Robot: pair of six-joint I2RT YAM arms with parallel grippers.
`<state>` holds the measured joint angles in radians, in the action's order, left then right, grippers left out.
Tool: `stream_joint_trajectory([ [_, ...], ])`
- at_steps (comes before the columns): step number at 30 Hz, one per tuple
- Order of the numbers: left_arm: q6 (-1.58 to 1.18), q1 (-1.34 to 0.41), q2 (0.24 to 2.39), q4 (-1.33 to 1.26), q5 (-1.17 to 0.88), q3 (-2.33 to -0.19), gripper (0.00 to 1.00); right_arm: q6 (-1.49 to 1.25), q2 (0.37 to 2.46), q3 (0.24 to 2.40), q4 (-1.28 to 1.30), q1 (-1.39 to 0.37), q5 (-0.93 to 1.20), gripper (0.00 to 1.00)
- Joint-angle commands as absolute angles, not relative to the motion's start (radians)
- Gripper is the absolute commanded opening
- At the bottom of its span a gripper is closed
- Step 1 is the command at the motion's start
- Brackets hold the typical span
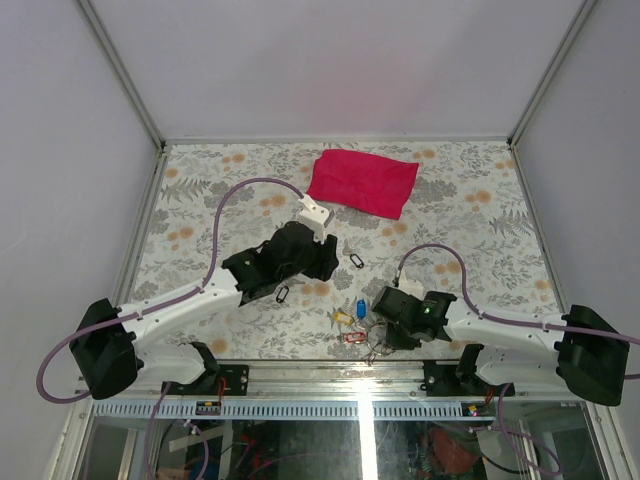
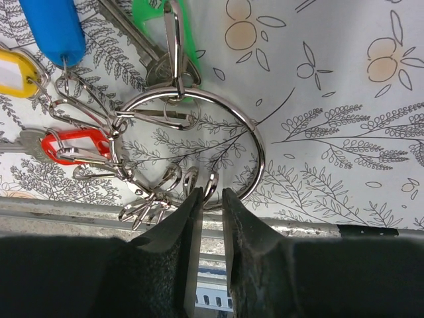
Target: Put the keys on the keyring
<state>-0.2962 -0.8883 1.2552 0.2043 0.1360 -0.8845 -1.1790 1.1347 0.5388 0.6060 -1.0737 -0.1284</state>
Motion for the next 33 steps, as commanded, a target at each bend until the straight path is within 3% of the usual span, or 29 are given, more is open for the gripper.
stream_joint_trajectory([
  [1, -0.279, -0.882, 1.255, 0.201, 0.118, -0.909, 0.53, -1.198, 1.151, 0.538, 0.597, -1.083, -0.19, 0.23],
  [15, -0.277, -0.882, 1.254, 0.203, 0.117, -0.912, 0.53, -1.179, 1.204, 0.542, 0.57, -1.084, -0.195, 0.22],
  [21, -0.276, -0.883, 1.241, 0.198, 0.119, -0.906, 0.53, -1.178, 1.187, 0.539, 0.579, -1.084, -0.215, 0.12],
  [27, -0.275, -0.882, 1.198, 0.185, 0.12, -0.897, 0.53, -1.147, 1.003, 0.541, 0.595, -1.083, -0.302, 0.02],
  [33, -0.283, -0.882, 1.122, 0.138, 0.116, -0.892, 0.55, -0.983, 0.763, 0.532, 0.483, -1.083, -0.361, 0.01],
])
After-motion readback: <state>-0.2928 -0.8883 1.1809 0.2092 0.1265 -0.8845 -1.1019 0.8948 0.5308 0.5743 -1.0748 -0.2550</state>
